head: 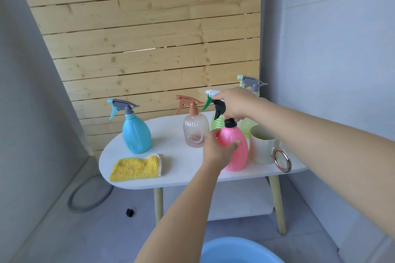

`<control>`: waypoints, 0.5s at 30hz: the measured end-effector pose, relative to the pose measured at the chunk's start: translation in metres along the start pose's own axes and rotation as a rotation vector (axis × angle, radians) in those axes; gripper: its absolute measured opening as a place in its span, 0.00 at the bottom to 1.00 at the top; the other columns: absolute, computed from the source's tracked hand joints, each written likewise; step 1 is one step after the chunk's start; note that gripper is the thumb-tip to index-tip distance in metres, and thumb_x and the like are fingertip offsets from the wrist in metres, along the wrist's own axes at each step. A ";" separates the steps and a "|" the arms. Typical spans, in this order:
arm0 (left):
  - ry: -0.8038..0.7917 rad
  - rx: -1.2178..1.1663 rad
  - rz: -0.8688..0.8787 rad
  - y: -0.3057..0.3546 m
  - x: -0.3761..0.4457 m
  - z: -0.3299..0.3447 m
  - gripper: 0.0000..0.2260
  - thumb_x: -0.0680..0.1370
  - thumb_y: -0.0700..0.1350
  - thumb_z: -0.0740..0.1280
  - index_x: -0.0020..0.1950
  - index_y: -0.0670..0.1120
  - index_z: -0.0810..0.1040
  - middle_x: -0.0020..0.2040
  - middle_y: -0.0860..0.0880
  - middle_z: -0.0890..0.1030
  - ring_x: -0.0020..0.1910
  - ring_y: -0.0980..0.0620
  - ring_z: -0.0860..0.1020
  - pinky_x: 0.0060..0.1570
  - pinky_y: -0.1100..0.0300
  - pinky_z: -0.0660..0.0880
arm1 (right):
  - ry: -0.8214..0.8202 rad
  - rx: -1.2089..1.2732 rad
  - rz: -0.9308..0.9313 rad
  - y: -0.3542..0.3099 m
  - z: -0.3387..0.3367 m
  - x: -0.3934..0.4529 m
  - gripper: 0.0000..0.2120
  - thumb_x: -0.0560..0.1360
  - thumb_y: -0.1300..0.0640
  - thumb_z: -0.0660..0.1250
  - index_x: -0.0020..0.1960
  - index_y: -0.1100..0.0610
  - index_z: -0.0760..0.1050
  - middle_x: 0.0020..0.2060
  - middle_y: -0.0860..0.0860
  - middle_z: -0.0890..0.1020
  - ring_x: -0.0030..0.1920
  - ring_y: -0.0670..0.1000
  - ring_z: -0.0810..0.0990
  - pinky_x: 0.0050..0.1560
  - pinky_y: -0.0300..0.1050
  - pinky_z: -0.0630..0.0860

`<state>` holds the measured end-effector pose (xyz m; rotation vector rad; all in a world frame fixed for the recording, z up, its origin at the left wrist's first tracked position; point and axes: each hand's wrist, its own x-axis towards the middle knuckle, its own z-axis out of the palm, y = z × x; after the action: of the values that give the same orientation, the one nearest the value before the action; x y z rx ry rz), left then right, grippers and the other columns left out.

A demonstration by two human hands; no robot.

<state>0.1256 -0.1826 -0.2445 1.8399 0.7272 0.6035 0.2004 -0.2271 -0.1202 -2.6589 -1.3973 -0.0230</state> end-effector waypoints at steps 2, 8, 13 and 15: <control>0.002 -0.002 0.000 0.000 -0.001 -0.001 0.29 0.73 0.48 0.73 0.71 0.46 0.66 0.65 0.49 0.72 0.63 0.49 0.72 0.60 0.56 0.70 | 0.027 -0.014 -0.026 0.001 0.002 -0.003 0.24 0.73 0.64 0.63 0.68 0.51 0.69 0.34 0.51 0.75 0.29 0.51 0.75 0.41 0.44 0.77; 0.007 0.000 -0.004 0.000 0.000 0.000 0.29 0.73 0.47 0.73 0.71 0.46 0.66 0.66 0.50 0.72 0.64 0.50 0.71 0.61 0.57 0.69 | 0.154 0.264 0.057 0.011 0.019 -0.014 0.21 0.76 0.60 0.66 0.68 0.53 0.71 0.57 0.55 0.80 0.57 0.56 0.78 0.45 0.41 0.68; -0.001 0.008 0.000 0.001 0.000 -0.001 0.29 0.73 0.47 0.73 0.71 0.45 0.65 0.65 0.50 0.72 0.63 0.50 0.71 0.60 0.57 0.70 | 0.177 0.400 0.075 0.020 0.026 -0.009 0.12 0.75 0.61 0.67 0.57 0.55 0.79 0.41 0.55 0.81 0.50 0.57 0.80 0.34 0.38 0.67; -0.003 0.005 0.002 0.001 0.000 -0.002 0.29 0.73 0.47 0.73 0.71 0.45 0.65 0.65 0.50 0.72 0.62 0.50 0.71 0.58 0.58 0.70 | 0.156 0.451 0.082 0.023 0.028 -0.003 0.13 0.74 0.61 0.67 0.58 0.53 0.78 0.48 0.56 0.82 0.49 0.57 0.81 0.41 0.42 0.74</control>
<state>0.1247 -0.1818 -0.2432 1.8459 0.7257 0.6001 0.2159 -0.2392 -0.1505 -2.2833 -1.0909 0.0819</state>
